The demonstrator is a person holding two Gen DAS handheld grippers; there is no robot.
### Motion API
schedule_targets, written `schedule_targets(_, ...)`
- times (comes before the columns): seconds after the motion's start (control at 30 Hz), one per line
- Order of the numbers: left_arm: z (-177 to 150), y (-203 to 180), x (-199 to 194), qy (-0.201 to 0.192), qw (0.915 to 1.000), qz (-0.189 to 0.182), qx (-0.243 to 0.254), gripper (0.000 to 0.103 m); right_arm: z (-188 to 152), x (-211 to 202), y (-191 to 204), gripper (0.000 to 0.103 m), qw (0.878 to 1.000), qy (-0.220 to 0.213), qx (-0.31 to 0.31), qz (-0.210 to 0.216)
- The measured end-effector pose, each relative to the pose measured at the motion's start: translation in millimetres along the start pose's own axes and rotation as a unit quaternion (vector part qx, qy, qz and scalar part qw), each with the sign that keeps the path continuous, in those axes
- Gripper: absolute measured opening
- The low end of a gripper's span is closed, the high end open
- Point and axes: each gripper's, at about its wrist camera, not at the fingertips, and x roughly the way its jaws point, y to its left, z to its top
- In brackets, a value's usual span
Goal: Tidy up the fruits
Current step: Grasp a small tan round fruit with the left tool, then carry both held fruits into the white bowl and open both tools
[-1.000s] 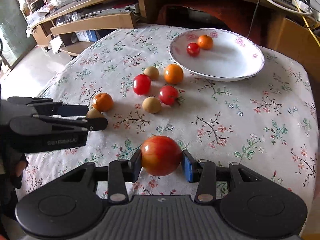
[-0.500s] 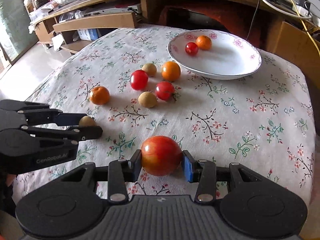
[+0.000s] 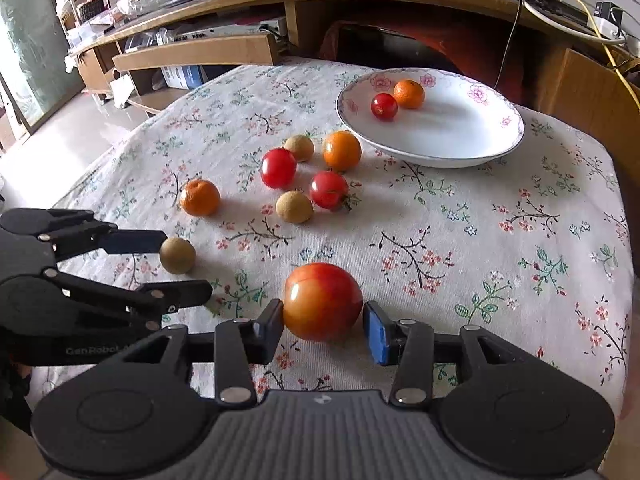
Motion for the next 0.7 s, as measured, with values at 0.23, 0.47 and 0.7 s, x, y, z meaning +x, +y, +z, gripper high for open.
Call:
schedule_targets(0.23, 0.5, 1.3, -0.8, -0.002, 1.0000, 0.008, -0.005, 0.058, 2.5, 5.5, -5.0, 0.048, 1.000, -0.001, 0.017, 0.010)
schedule_targets(0.47, 3.3, 3.1, -1.4, 0.000, 0.9999, 0.001, -0.012, 0.038, 4.8, 7.3, -4.4, 0.043, 1.000, -0.006, 0.027, 0.007)
schedule_targets(0.7, 5.5, 2.0, -1.7, 0.004, 0.9999, 0.003, -0.014, 0.037, 7.4, 7.3, 1.1, 0.042, 1.000, 0.000, 0.019, -0.004)
